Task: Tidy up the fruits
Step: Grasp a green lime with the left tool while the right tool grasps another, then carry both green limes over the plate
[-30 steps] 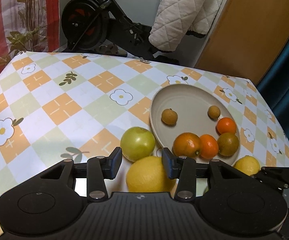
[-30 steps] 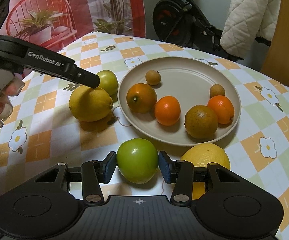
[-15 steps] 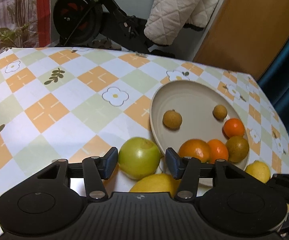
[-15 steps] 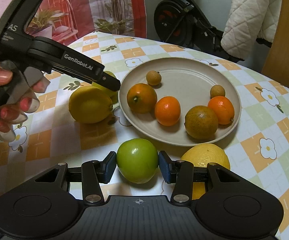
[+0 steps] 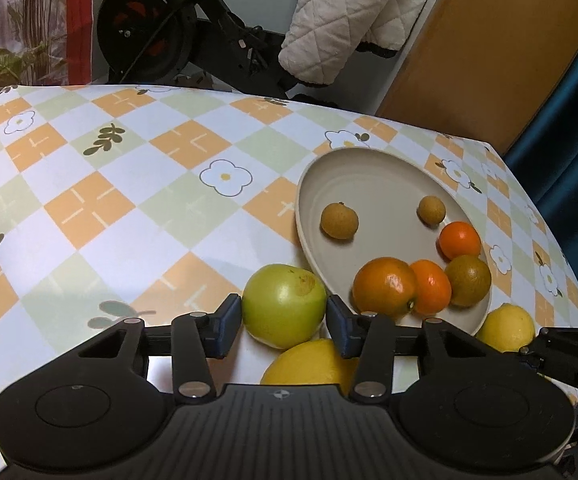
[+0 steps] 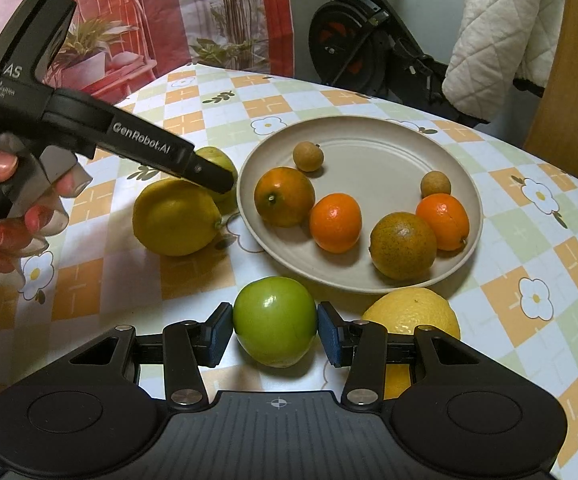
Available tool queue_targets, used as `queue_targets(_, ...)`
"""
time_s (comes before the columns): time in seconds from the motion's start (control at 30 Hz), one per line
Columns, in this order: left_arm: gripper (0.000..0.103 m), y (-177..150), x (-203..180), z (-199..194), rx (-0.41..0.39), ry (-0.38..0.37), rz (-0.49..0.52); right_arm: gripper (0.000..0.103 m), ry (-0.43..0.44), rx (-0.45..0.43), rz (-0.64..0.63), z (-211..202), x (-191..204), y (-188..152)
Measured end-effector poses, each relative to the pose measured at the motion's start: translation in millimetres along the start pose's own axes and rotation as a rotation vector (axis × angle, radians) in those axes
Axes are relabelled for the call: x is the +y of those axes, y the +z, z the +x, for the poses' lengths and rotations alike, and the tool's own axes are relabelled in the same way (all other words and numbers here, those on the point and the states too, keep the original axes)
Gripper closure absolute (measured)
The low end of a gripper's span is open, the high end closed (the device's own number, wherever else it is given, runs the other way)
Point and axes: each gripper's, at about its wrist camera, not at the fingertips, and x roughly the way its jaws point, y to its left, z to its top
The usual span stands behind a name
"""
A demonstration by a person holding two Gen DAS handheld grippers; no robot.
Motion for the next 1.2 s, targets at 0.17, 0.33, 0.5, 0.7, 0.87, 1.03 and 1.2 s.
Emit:
queue_targets(0.17, 0.054, -2, -4, -3, -0.012, 0.022, 0.015, 0.061, 0.001, 0.0, 0.001, 0, 0, 0)
queue_targets(0.33, 0.055, -9, -11, -14, -0.024, 0.044, 0.047, 0.061, 0.005, -0.004, 0.016, -1, -2, -1)
queue_targets(0.5, 0.055, -12, -11, -27, -0.048, 0.054, 0.039, 0.061, -0.001, -0.023, 0.026, -7, -4, -1)
queue_targets(0.7, 0.055, -12, -14, -37, -0.068, 0.065, 0.033, 0.061, -0.003, -0.055, 0.03, -16, -6, 1)
queue_targets(0.87, 0.055, -11, -19, -43, -0.08, 0.064, 0.038, 0.061, -0.008, -0.081, 0.024, -25, -7, 5)
queue_targets(1.03, 0.055, -5, -27, -50, -0.107, 0.049, 0.049, 0.061, -0.02, -0.113, 0.022, -33, -12, 13)
queue_targets(1.2, 0.055, 6, -39, -53, -0.134, 0.029, 0.075, 0.061, -0.028, -0.142, 0.016, -40, -20, 25)
